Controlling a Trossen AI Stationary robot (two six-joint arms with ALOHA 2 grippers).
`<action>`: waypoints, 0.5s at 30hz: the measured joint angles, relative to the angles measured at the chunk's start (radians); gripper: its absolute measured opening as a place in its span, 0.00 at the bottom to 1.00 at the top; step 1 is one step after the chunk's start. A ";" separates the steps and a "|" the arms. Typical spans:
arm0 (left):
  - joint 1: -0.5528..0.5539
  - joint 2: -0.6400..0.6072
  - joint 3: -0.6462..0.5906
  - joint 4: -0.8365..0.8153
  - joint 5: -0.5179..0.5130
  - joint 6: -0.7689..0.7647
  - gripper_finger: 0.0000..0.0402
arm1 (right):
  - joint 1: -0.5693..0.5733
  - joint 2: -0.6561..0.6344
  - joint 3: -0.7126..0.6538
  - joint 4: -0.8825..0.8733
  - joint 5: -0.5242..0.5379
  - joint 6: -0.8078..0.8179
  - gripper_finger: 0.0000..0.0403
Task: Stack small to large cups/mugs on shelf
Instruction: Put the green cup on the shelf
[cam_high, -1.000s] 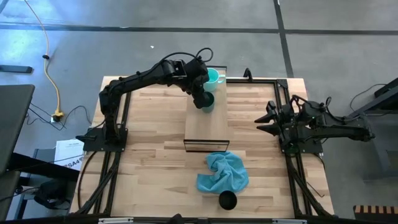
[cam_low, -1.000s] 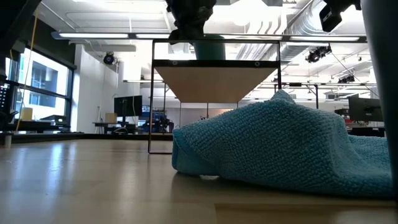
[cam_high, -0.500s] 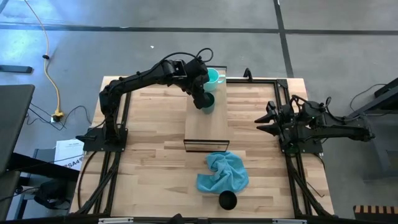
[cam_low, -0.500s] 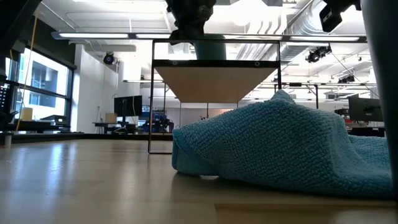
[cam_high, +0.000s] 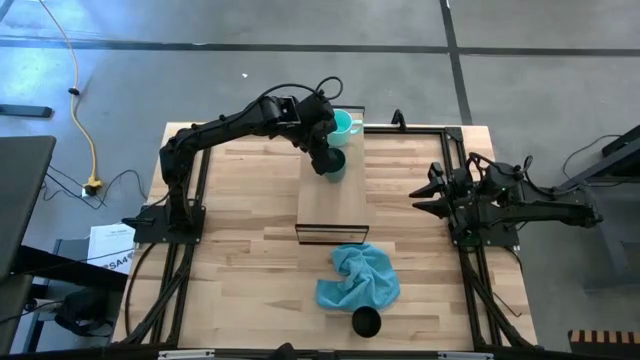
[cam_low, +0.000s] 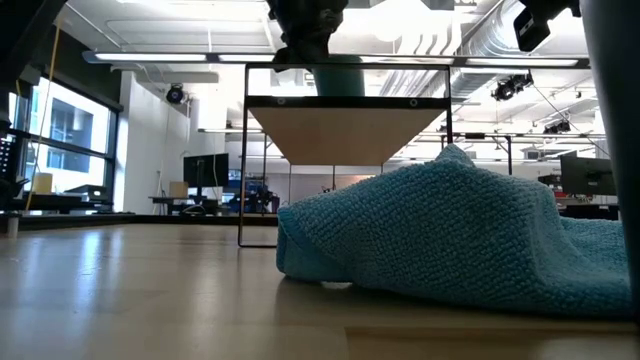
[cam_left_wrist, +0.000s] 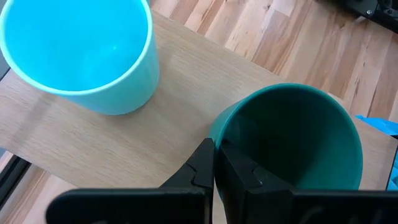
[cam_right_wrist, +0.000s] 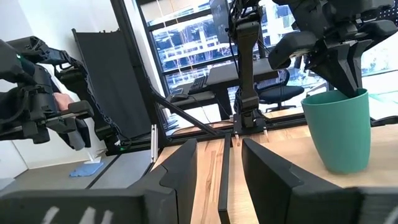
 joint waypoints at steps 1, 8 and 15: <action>0.000 0.000 0.000 0.000 0.000 0.000 0.00 | 0.000 0.000 0.000 0.000 0.000 0.000 0.30; 0.000 0.006 0.000 0.000 -0.002 -0.002 0.00 | 0.000 0.000 0.000 -0.011 0.000 0.000 0.30; 0.007 0.014 0.000 0.006 0.006 -0.007 0.01 | 0.000 0.000 0.000 -0.019 0.000 0.004 0.30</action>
